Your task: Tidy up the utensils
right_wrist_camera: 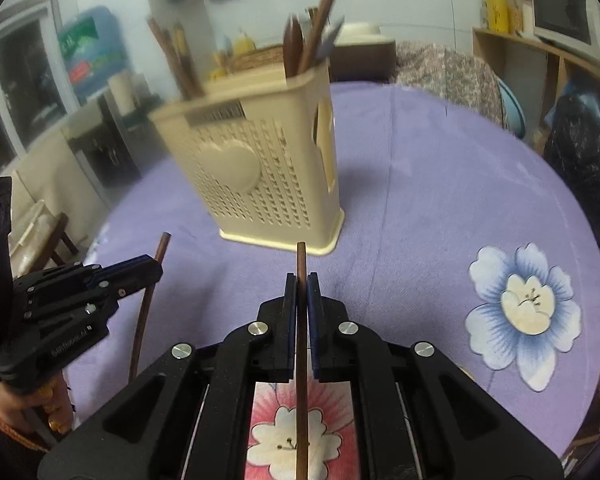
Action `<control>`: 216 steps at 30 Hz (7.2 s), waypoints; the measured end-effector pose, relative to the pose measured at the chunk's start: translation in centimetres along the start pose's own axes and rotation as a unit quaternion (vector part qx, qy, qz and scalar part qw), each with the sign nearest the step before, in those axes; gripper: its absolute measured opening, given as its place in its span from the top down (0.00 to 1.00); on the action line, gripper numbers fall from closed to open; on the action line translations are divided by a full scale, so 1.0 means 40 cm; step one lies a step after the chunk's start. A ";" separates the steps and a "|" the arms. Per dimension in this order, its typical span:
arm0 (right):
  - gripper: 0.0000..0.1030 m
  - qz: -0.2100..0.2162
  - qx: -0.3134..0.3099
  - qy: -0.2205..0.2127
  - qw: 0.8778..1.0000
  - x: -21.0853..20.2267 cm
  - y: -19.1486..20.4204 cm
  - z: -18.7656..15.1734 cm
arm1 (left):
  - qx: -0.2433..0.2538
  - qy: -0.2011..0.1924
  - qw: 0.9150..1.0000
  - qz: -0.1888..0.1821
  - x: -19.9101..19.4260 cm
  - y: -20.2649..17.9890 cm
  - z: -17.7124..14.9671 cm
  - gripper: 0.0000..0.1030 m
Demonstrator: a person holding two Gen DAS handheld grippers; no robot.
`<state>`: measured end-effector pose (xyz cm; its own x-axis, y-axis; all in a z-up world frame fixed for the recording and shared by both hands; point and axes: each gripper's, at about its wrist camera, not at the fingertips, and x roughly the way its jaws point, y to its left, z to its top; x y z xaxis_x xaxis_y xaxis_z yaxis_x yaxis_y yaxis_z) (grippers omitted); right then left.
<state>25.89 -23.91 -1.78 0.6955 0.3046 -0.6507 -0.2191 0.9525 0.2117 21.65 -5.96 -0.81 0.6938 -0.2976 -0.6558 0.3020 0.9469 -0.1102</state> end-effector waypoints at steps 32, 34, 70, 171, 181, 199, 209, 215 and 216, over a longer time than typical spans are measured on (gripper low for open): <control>0.94 0.041 -0.039 -0.139 0.989 -0.368 0.040 0.173 | 0.005 -0.141 0.989 -0.040 -0.292 0.044 0.185 0.92; 0.94 0.044 -0.044 -0.152 0.986 -0.381 0.059 0.233 | 0.007 -0.155 0.987 -0.045 -0.315 0.039 0.240 0.92; 0.94 -0.041 -0.024 -0.158 0.986 -0.129 0.061 0.356 | -0.016 -0.116 0.993 0.017 -0.032 0.063 0.316 0.92; 0.06 -0.090 -0.025 -0.213 0.973 -0.449 0.214 -0.436 | -0.017 -0.267 0.957 0.114 -0.435 -0.058 -0.383 0.05; 0.06 -0.091 -0.024 -0.211 0.973 -0.443 0.212 -0.437 | -0.020 -0.266 0.957 0.116 -0.430 -0.061 -0.382 0.05; 0.06 -0.088 -0.022 -0.209 0.974 -0.437 0.212 -0.436 | -0.019 -0.264 0.958 0.111 -0.428 -0.057 -0.380 0.05; 0.06 -0.088 -0.023 -0.208 0.974 -0.438 0.210 -0.435 | -0.020 -0.265 0.957 0.114 -0.429 -0.056 -0.380 0.05; 0.06 -0.088 -0.023 -0.207 0.974 -0.438 0.210 -0.436 | -0.024 -0.261 0.959 0.111 -0.425 -0.051 -0.382 0.05; 0.06 -0.088 -0.023 -0.207 0.974 -0.438 0.210 -0.436 | -0.025 -0.261 0.959 0.110 -0.425 -0.050 -0.382 0.05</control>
<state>-0.05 -21.17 -1.32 0.9394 0.1184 -0.3218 -0.0962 0.9918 0.0839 -0.74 -0.92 -0.88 0.9738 -0.0973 -0.2056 0.0877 0.9946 -0.0553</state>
